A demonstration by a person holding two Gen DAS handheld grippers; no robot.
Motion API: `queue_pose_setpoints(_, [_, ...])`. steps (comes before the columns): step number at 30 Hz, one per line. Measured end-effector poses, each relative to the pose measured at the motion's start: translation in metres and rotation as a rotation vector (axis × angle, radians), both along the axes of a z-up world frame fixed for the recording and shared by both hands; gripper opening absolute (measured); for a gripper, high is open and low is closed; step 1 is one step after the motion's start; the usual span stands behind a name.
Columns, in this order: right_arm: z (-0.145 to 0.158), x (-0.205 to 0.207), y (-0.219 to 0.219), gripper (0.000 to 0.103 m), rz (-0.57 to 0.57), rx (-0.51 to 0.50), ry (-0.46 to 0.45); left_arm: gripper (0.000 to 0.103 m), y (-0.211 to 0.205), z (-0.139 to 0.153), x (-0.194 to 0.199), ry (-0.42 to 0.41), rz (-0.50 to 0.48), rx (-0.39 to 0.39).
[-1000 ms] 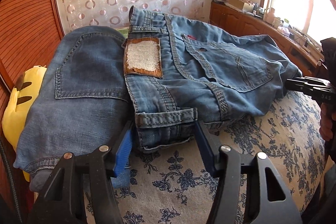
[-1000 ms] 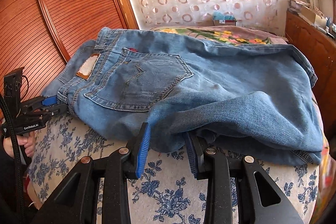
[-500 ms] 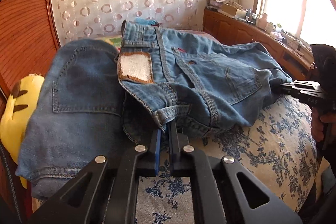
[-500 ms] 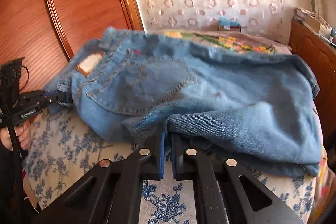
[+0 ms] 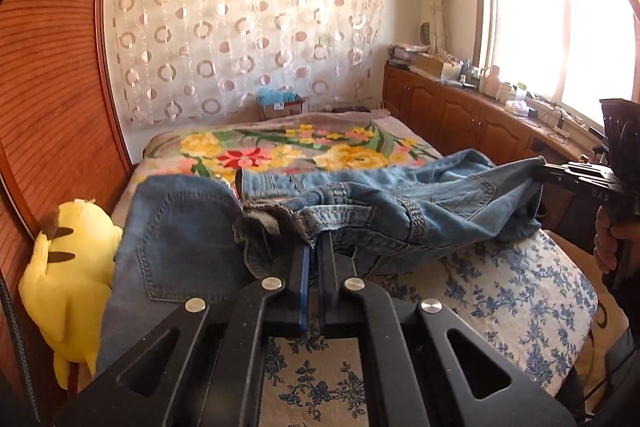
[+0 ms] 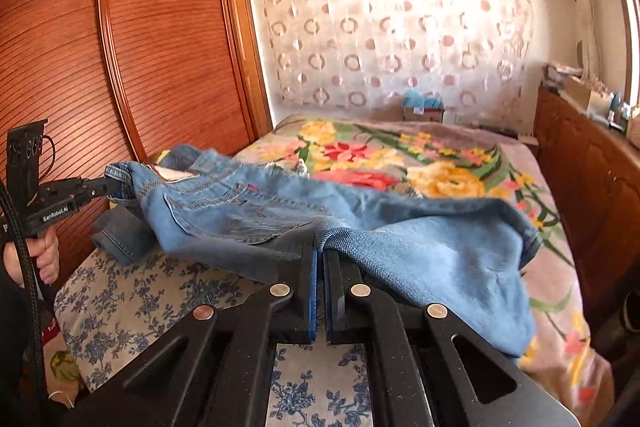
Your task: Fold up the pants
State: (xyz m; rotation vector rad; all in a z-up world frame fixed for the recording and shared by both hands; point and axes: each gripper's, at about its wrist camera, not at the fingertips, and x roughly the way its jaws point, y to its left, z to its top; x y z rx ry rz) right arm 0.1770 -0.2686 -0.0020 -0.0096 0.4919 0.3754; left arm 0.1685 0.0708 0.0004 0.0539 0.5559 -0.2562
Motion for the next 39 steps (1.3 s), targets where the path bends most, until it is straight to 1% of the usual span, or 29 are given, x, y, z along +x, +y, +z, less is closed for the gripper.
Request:
queue_pose_setpoints(4, [0.01, -0.034, -0.002, 0.002, 0.002, 0.004, -0.03, 0.003, 0.002, 0.016, -0.017, -0.034, -0.007, -0.007])
queue_pose_setpoints(7, [0.008, -0.059, -0.002, 0.002, 0.011, 0.001, -0.031, 0.003, 0.006, 0.017, -0.034, -0.035, -0.016, -0.012])
queue_pose_setpoints(9, [0.002, -0.073, -0.006, 0.002, 0.021, 0.005, -0.014, 0.003, 0.01, 0.01, -0.048, -0.017, -0.022, -0.018])
queue_pose_setpoints(12, [-0.014, -0.09, -0.01, 0.002, 0.032, -0.001, 0.03, 0.003, 0.007, -0.009, -0.06, 0.028, -0.028, -0.019])
queue_pose_setpoints(15, [-0.038, -0.101, -0.008, 0.002, 0.03, -0.012, 0.084, 0.003, 0.004, -0.035, -0.073, 0.087, -0.04, -0.015])
queue_pose_setpoints(18, [-0.057, -0.105, -0.009, 0.002, 0.026, 0.001, 0.14, 0.003, 0.002, -0.058, -0.081, 0.141, -0.037, -0.02])
queue_pose_setpoints(24, [-0.075, -0.106, -0.007, 0.002, 0.02, 0.02, 0.208, 0.003, 0.0, -0.076, -0.087, 0.182, -0.034, -0.018])
queue_pose_setpoints(27, [-0.071, -0.101, -0.007, 0.003, 0.013, 0.038, 0.232, 0.004, 0.0, -0.076, -0.088, 0.185, -0.042, -0.022])
queue_pose_setpoints(29, [-0.061, -0.102, -0.009, 0.004, 0.008, 0.041, 0.236, 0.006, 0.002, -0.075, -0.089, 0.19, -0.038, -0.025])
queue_pose_setpoints(30, [-0.06, -0.099, -0.001, 0.004, 0.004, 0.039, 0.236, 0.007, 0.004, -0.074, -0.088, 0.189, -0.035, -0.025])
queue_pose_setpoints(32, [-0.058, -0.103, -0.001, 0.006, -0.004, 0.041, 0.229, 0.007, 0.008, -0.071, -0.089, 0.189, -0.033, -0.032])
queue_pose_setpoints(35, [-0.057, -0.109, -0.002, 0.009, -0.021, 0.03, 0.22, 0.012, 0.012, -0.067, -0.09, 0.178, -0.018, -0.02])
queue_pose_setpoints(39, [-0.054, -0.119, -0.006, 0.011, -0.04, 0.022, 0.208, 0.026, 0.018, -0.053, -0.087, 0.146, 0.008, -0.013])
